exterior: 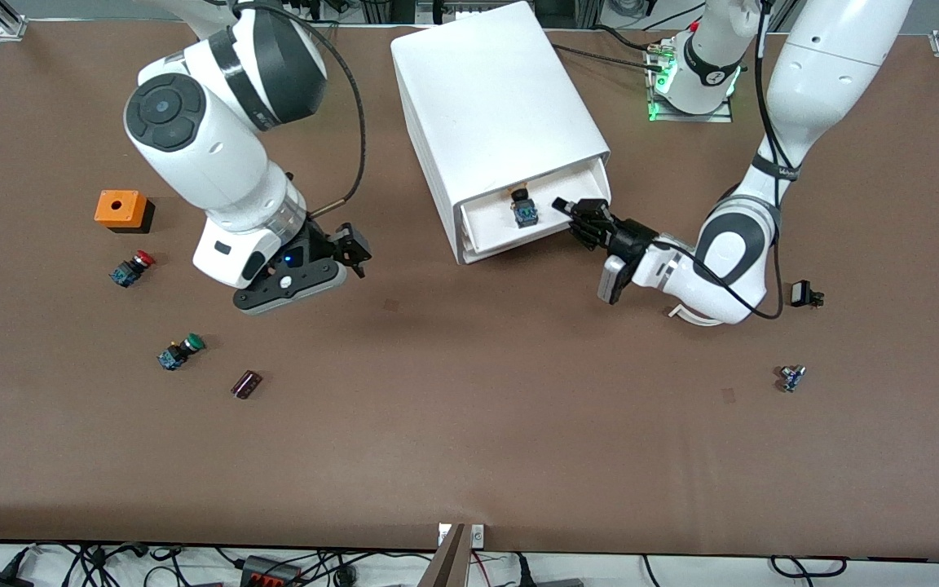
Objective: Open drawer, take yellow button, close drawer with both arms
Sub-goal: 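Pull the drawer open with the left gripper while the right gripper reaches over, then grasp the yellow button in the drawer with the right gripper while the left withdraws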
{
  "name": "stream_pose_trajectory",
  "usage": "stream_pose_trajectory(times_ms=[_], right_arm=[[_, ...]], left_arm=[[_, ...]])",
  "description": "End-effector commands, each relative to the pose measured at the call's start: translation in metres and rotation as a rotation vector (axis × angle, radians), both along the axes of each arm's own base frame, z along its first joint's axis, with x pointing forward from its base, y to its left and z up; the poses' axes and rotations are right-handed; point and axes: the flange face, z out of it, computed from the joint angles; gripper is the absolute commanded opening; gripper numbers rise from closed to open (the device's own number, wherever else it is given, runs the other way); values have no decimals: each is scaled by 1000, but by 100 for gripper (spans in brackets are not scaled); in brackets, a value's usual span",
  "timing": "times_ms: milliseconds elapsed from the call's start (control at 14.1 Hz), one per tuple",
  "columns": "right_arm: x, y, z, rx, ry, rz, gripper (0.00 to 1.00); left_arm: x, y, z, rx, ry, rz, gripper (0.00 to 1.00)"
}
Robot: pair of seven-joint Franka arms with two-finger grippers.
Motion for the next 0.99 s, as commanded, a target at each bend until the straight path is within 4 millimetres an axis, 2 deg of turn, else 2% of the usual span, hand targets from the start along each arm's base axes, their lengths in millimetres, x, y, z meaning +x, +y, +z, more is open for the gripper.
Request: stream_pose_trajectory(times_ms=[0,141,212,283,354,566,919], right_arm=[[-6,32,3,86,0,-36,100],[-19,62,1,120,-7,-55,100],[-25,78,-2,134,-12,-76,100],[-31,91,-4,145,-13,-95,100],[-38,108,-3,159,-21,-99,100],[-53,159,-7,170,-25,-113,100],[-72,220,-23,153,-66,-132,100]], left_arm=[[42,14,-14,39,-49,58,0],[48,20,-12,44,-56,67,1],[49,20,-9,44,-60,65,15],[49,20,-10,42,-63,65,79],[50,22,-7,43,-62,69,100],[54,40,12,84,-4,80,100],[85,68,108,444,59,30,100]])
